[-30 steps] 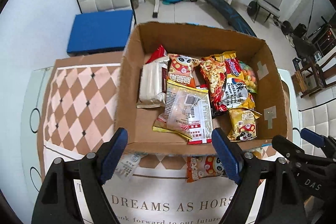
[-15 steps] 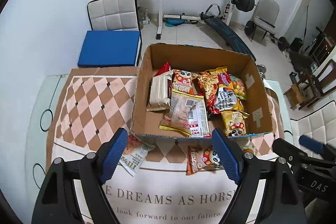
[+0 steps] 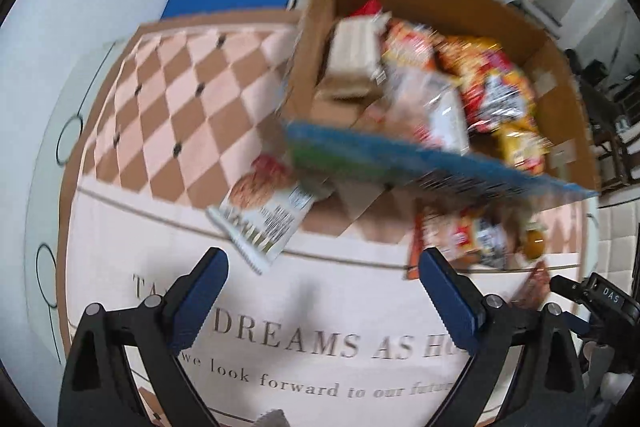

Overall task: Organize snacks
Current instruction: 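Grasp the red shrimp-cracker packet with the right tool while the left tool grasps the cranberry oat cookie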

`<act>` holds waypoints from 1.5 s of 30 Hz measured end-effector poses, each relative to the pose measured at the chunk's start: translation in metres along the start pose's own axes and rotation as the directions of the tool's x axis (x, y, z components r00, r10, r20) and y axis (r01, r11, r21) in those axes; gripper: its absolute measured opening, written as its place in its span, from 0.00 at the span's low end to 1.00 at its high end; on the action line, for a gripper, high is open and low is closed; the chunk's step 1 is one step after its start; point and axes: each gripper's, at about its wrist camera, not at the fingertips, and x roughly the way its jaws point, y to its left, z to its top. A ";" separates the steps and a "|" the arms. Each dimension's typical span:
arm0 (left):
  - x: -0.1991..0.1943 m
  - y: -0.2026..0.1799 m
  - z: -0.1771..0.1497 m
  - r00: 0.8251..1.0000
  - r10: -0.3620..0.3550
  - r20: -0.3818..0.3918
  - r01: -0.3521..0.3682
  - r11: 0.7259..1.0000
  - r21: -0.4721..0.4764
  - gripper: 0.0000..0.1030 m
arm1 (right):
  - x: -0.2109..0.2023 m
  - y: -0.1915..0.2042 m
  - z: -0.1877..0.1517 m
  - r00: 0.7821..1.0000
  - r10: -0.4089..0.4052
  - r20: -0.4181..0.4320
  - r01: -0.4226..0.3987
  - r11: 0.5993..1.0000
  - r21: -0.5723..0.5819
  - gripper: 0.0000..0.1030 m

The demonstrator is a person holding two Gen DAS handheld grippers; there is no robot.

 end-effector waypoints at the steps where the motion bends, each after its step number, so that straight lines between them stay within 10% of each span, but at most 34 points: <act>1: 0.006 0.004 -0.002 1.000 0.008 -0.011 -0.008 1.000 -0.012 0.95 | 0.008 -0.002 0.002 1.000 -0.010 -0.009 0.010 1.000 0.005 0.91; 7: 0.032 0.028 -0.013 0.997 0.045 -0.070 -0.051 0.995 -0.085 0.95 | 0.049 0.005 0.007 0.988 -0.150 -0.037 0.149 0.988 -0.030 0.91; 12: 0.039 0.050 -0.019 0.993 0.076 -0.089 -0.086 0.990 -0.114 0.95 | 0.051 0.028 -0.009 0.973 -0.228 0.039 0.231 0.963 -0.139 0.63; 20: 0.055 0.069 -0.003 0.987 0.072 -0.140 -0.083 0.994 -0.075 0.95 | 0.062 0.059 -0.047 0.988 -0.149 -0.029 0.132 0.940 -0.315 0.60; 34: 0.118 0.020 0.038 0.970 0.129 -0.207 -0.053 0.939 0.340 0.95 | 0.077 0.100 -0.077 0.984 -0.149 -0.098 0.091 0.893 -0.441 0.60; 45: 0.112 0.011 0.011 0.977 0.111 -0.182 -0.057 0.960 0.275 0.68 | 0.081 0.098 -0.070 0.981 -0.158 -0.111 0.089 0.883 -0.462 0.60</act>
